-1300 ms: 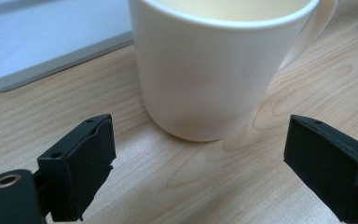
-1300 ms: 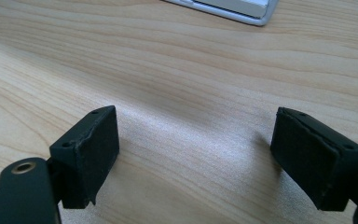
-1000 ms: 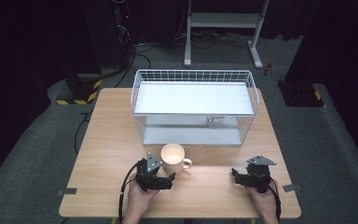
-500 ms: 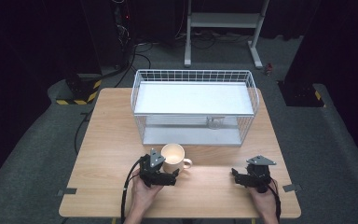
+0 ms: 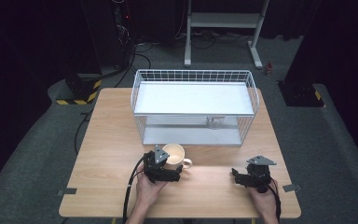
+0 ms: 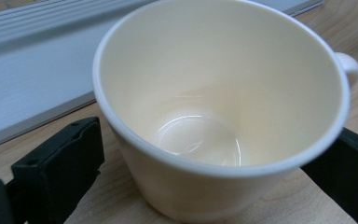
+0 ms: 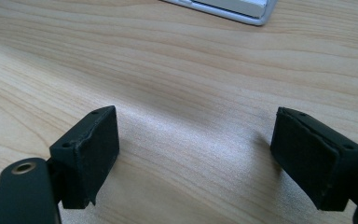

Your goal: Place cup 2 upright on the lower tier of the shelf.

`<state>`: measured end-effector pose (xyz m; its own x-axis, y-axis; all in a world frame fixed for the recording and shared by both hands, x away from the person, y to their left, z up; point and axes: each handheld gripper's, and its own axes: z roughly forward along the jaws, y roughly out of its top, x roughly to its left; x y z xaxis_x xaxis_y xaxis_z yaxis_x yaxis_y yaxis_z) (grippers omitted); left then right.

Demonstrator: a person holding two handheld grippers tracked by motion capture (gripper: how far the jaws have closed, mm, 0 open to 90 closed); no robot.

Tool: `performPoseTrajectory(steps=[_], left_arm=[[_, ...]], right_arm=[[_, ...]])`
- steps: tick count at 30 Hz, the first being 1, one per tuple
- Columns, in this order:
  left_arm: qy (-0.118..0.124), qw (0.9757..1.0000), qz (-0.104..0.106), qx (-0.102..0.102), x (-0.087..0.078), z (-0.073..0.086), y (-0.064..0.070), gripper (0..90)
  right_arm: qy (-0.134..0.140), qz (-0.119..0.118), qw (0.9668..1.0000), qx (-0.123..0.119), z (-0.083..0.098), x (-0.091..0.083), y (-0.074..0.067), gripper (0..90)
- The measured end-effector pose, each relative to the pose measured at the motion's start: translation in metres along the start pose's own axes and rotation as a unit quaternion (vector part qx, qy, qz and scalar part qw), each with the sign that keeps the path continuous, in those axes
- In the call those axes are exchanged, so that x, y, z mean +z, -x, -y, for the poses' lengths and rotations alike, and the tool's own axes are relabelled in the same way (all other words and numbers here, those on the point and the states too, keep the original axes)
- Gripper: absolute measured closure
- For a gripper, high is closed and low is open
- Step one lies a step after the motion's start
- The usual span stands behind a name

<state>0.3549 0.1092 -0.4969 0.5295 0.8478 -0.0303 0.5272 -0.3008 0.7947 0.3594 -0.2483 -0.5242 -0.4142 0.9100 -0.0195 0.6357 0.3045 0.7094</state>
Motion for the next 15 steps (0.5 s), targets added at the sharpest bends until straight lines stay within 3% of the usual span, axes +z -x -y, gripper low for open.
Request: performPoseTrajectory(steps=[15], left_arm=[[0.0, 0.9999, 0.001, -0.011, 0.011, 0.0, -0.001, 1.1]], right_arm=[[0.0, 0.001, 1.0, 0.002, 0.0, 0.0, 0.0, 15.4]])
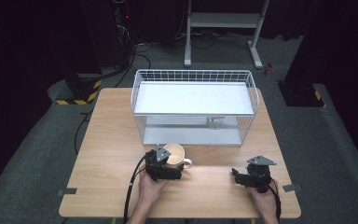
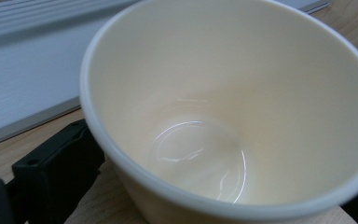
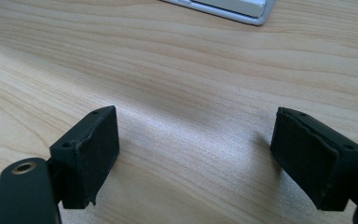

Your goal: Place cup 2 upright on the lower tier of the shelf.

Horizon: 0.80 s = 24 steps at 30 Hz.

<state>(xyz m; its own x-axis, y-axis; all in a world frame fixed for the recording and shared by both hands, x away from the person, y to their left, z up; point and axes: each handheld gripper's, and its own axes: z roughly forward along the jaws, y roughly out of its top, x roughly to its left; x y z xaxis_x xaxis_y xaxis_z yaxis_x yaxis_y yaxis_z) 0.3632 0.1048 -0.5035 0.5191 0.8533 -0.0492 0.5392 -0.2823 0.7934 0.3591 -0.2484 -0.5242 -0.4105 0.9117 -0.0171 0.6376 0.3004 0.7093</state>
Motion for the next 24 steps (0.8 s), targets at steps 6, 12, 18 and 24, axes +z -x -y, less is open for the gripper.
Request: performPoseTrajectory(steps=[6, 12, 18, 24], left_arm=[[-0.006, 1.0, -0.001, -0.002, 0.0059, -0.0001, 0.0011, 3.2], [0.001, 1.0, -0.005, 0.006, 0.0056, -0.0001, 0.0035, 7.1], [0.002, 0.9999, -0.008, 0.012, 0.0055, 0.0002, 0.0044, 7.5], [0.002, 0.9998, -0.01, 0.018, 0.0048, -0.0001, 0.0045, 7.8]], right_arm=[[0.001, 0.001, 1.0, 0.0, 0.0001, 0.0, 0.0, 15.4], [0.001, 0.001, 1.0, 0.0, 0.0001, 0.0, 0.0, 15.4], [0.0, 0.0, 1.0, 0.0, 0.0001, -0.0001, 0.0001, 15.4], [0.001, 0.001, 1.0, 0.0, 0.0001, 0.0, 0.0, 15.4]])
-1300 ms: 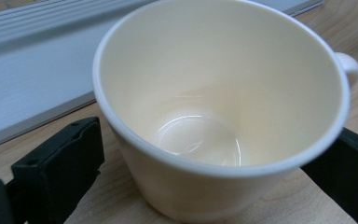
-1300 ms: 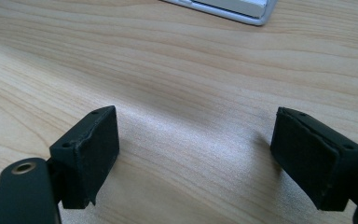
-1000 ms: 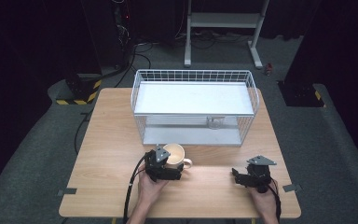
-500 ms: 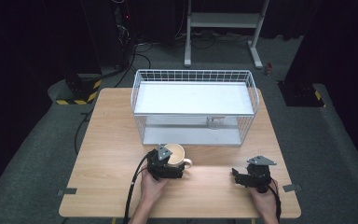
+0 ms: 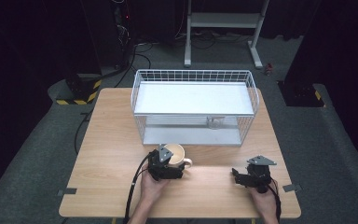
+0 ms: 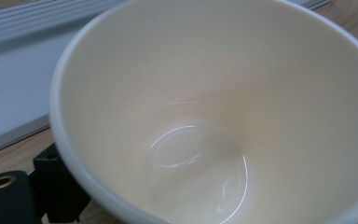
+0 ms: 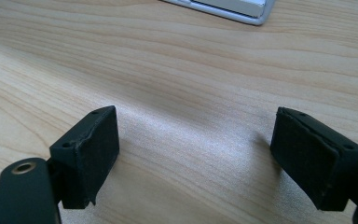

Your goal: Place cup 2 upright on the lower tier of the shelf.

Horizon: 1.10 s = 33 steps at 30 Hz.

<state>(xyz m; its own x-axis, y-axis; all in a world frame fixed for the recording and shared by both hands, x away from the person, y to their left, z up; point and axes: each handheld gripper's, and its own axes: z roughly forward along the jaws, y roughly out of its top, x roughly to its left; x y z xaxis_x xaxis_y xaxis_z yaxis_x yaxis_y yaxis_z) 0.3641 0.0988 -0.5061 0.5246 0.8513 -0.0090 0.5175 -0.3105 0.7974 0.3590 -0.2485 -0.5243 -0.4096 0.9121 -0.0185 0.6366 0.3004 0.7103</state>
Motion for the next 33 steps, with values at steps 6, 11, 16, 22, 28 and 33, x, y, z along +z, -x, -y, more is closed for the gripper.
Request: performPoseTrajectory(steps=[6, 11, 16, 22, 28, 33], left_arm=[[0.002, 1.0, -0.006, -0.001, -0.001, -0.001, 0.001, 8.0], [0.002, 0.9999, -0.002, -0.014, -0.002, -0.002, -0.002, 8.1], [-0.003, 0.9998, -0.012, -0.016, -0.003, -0.004, -0.005, 8.1], [-0.005, 0.9998, -0.019, -0.01, -0.004, -0.01, -0.006, 8.2], [-0.005, 0.9997, -0.022, -0.011, -0.005, -0.018, -0.008, 8.3], [-0.004, 0.9996, -0.025, -0.01, -0.004, -0.025, -0.01, 8.3]], right_arm=[[0.0, 0.0, 1.0, 0.0, 0.0, 0.0, 0.0, 15.4], [0.0, 0.0, 1.0, 0.0, 0.0, 0.0, 0.0, 15.4], [0.0, 0.0, 1.0, 0.0, 0.0, 0.0, 0.0, 15.4], [-0.001, -0.001, 1.0, 0.0, 0.0, 0.0, 0.0, 15.5], [0.0, -0.001, 1.0, 0.0, 0.0, 0.0, 0.0, 15.7], [0.0, -0.001, 1.0, 0.0, 0.0, 0.0, 0.0, 15.7]])
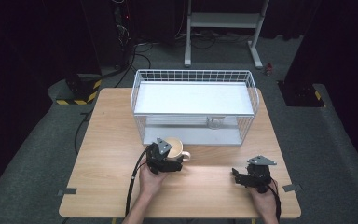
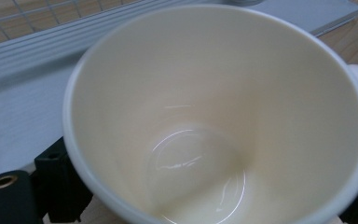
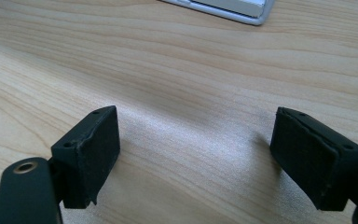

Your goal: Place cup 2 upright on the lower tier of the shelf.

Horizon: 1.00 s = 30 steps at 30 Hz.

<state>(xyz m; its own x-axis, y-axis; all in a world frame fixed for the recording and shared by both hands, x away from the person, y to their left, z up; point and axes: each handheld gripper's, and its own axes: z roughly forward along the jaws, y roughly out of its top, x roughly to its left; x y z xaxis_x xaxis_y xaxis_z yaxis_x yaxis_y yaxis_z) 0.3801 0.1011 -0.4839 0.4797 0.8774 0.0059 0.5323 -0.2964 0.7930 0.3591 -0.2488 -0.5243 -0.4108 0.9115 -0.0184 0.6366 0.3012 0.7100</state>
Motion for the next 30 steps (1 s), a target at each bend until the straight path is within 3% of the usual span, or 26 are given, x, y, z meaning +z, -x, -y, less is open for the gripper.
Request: performPoseTrajectory(steps=[5, 9, 14, 17, 24, 30], left_arm=[[-0.001, 0.9999, -0.008, 0.007, 0.003, -0.008, -0.004, 8.4], [0.006, 0.9999, -0.01, -0.005, 0.005, -0.014, -0.008, 8.4], [0.011, 0.9998, -0.019, -0.002, 0.008, -0.02, -0.011, 8.4], [0.008, 0.9997, -0.017, -0.014, 0.012, -0.021, -0.015, 8.4], [0.0, 0.9995, -0.031, 0.005, 0.017, -0.029, -0.019, 8.5], [-0.008, 0.9994, -0.034, 0.001, 0.024, -0.028, -0.024, 8.5]], right_arm=[[0.0, 0.0, 1.0, 0.001, 0.0, 0.0, 0.0, 15.7], [0.0, 0.0, 1.0, 0.0, 0.0, 0.0, 0.0, 15.8], [0.0, 0.0, 1.0, 0.001, 0.0, 0.0, 0.0, 15.8], [0.0, 0.0, 1.0, 0.0, 0.0, 0.0, 0.0, 15.8], [0.0, 0.0, 1.0, 0.001, 0.0, 0.0, 0.0, 15.7], [0.0, 0.0, 1.0, 0.0, 0.0, 0.0, 0.0, 15.7]])
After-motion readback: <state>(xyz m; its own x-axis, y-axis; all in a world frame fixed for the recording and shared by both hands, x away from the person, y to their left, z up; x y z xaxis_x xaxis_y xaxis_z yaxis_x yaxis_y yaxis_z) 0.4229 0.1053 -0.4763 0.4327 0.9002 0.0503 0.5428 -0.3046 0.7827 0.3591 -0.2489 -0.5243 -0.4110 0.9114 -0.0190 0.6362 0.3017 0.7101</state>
